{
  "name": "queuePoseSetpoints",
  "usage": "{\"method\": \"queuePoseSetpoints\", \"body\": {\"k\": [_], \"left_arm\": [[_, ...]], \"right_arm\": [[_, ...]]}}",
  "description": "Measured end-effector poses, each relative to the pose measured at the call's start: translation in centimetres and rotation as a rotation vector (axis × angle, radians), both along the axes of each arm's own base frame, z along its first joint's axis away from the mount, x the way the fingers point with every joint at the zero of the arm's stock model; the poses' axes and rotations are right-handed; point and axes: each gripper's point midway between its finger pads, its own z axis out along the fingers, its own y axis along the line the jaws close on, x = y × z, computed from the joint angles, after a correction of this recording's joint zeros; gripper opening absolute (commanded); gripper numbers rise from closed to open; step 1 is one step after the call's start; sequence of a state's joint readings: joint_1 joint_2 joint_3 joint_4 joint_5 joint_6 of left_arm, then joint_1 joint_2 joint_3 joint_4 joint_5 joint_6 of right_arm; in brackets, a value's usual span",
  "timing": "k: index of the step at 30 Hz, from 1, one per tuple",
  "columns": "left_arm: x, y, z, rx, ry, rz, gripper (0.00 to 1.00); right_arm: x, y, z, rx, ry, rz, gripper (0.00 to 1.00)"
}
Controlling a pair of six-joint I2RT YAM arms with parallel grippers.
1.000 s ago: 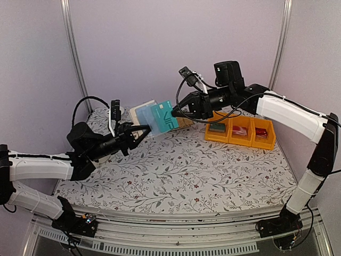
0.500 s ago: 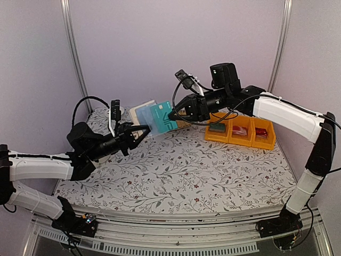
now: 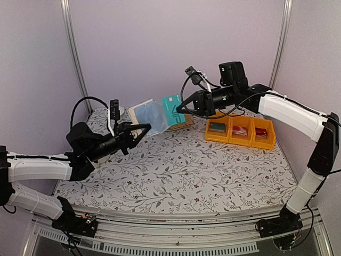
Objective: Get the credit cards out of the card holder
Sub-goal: Remove the credit card from the card slot, then place the credit card in the card box.
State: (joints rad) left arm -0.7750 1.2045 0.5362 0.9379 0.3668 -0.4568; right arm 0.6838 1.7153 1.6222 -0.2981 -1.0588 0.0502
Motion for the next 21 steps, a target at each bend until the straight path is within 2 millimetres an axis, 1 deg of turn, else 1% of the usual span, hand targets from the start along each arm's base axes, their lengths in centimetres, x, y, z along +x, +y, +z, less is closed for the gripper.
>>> {"method": "queuePoseSetpoints", "body": {"k": [1,5,6,8,10,12,14,17,19,21], "left_arm": [[0.2,0.1,-0.1,0.002,0.006,0.014,0.0],[1.0,1.3,-0.4,0.004,0.034,0.094,0.0],[1.3,1.7,-0.5,0.004,0.041,0.118,0.0],[1.8,2.3,-0.7,0.006,0.056,0.159,0.0],[2.2,2.8,-1.0,0.011,0.071,0.196,0.0],[2.6,3.2,-1.2,0.017,0.085,0.226,0.0],[2.8,3.4,-1.5,0.026,0.096,0.245,0.0],[2.9,3.9,-1.6,0.033,0.099,0.269,0.0],[2.8,4.3,-1.4,0.032,0.094,0.282,0.0],[2.7,4.7,-1.3,0.031,0.089,0.292,0.0]], "right_arm": [[0.9,-0.9,0.0,-0.002,0.005,-0.038,0.02],[5.7,-6.3,-0.1,0.011,0.05,-0.251,0.02],[6.7,-7.5,-0.3,0.019,0.071,-0.299,0.01],[9.4,-10.3,-1.3,0.038,0.146,-0.445,0.01],[12.5,-12.8,-3.1,0.054,0.251,-0.615,0.01],[15.1,-15.1,-5.7,0.08,0.373,-0.789,0.01],[16.8,-16.7,-8.2,0.124,0.49,-0.947,0.01],[19.1,-19.1,-11.2,0.226,0.665,-1.176,0.02],[21.0,-20.5,-12.4,0.323,0.766,-1.309,0.02],[22.7,-21.4,-13.4,0.405,0.847,-1.399,0.02]]}}
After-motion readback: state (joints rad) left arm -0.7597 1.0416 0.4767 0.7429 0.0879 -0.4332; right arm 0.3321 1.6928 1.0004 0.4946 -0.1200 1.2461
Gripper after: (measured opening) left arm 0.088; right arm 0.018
